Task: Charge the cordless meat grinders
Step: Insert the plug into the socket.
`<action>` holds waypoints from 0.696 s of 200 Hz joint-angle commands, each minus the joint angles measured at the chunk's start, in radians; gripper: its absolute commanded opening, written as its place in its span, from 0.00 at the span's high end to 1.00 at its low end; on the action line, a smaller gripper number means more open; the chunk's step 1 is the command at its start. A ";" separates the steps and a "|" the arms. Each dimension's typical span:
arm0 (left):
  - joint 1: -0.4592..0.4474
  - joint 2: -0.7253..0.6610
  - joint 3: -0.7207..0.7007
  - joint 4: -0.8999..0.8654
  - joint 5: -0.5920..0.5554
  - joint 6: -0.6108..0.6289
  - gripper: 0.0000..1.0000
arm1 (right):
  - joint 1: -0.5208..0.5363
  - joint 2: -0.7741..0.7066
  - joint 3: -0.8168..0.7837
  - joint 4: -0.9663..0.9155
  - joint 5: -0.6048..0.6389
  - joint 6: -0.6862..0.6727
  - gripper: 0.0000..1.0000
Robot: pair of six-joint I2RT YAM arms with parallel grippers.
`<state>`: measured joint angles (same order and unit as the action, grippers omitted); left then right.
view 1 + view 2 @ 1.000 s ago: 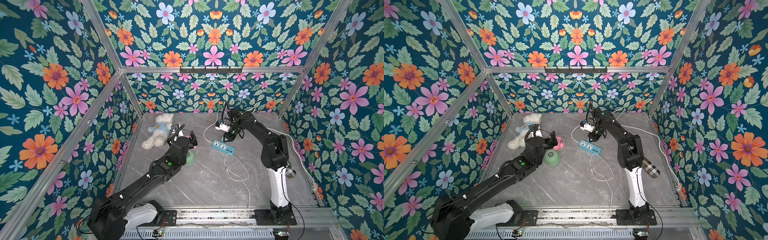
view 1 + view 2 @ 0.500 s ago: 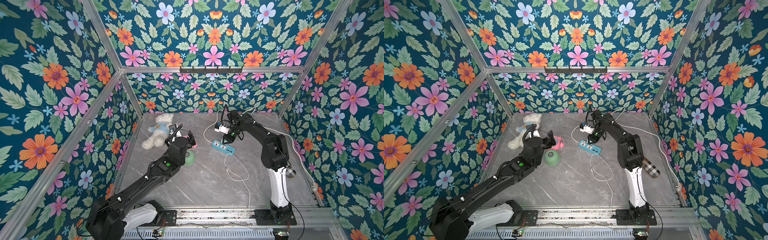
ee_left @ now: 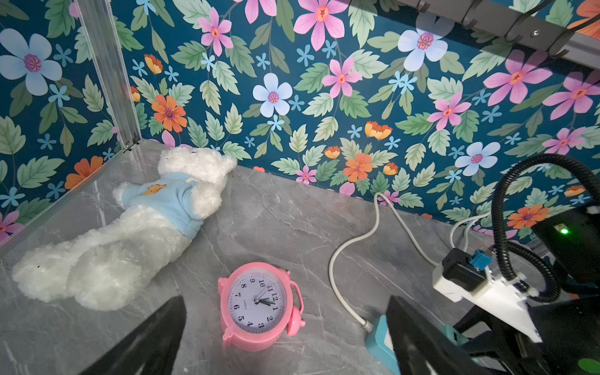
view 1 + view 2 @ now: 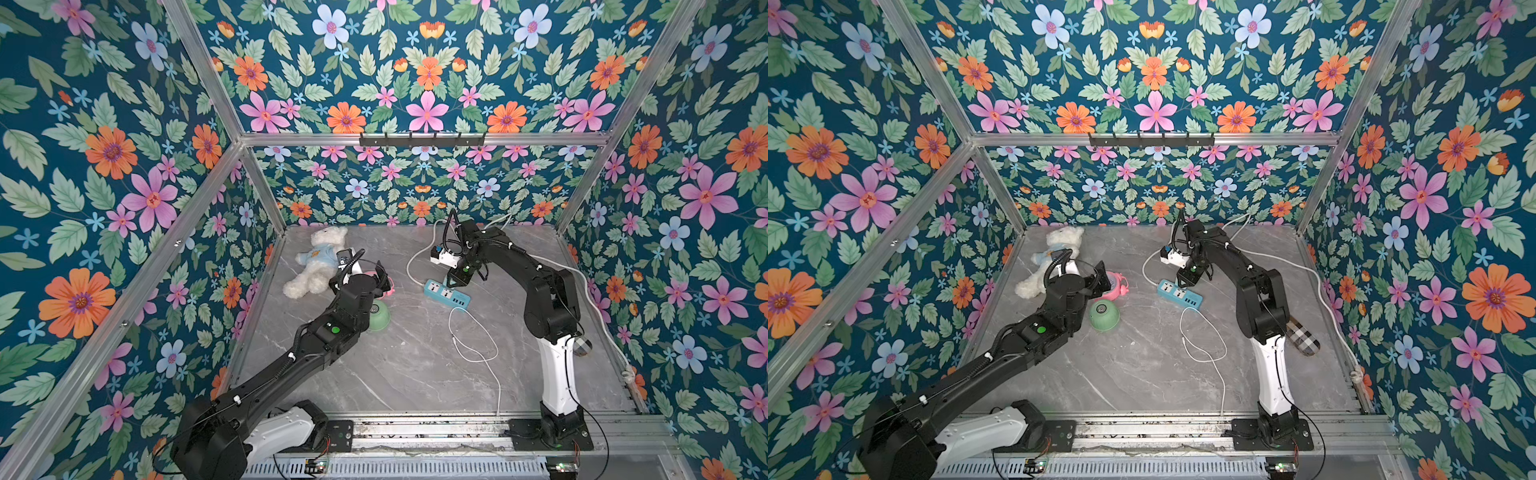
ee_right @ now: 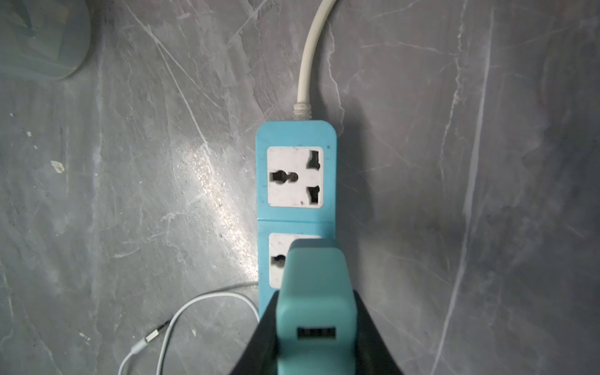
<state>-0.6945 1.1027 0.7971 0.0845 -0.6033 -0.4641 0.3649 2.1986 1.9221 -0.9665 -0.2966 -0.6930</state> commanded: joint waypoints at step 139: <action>0.002 -0.020 0.005 -0.031 -0.035 -0.009 0.01 | -0.007 -0.046 -0.122 0.056 0.020 -0.035 1.00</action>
<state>-0.6941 1.0882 0.7975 0.0521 -0.6239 -0.4644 0.3542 2.1605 1.8244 -0.9382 -0.2882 -0.7174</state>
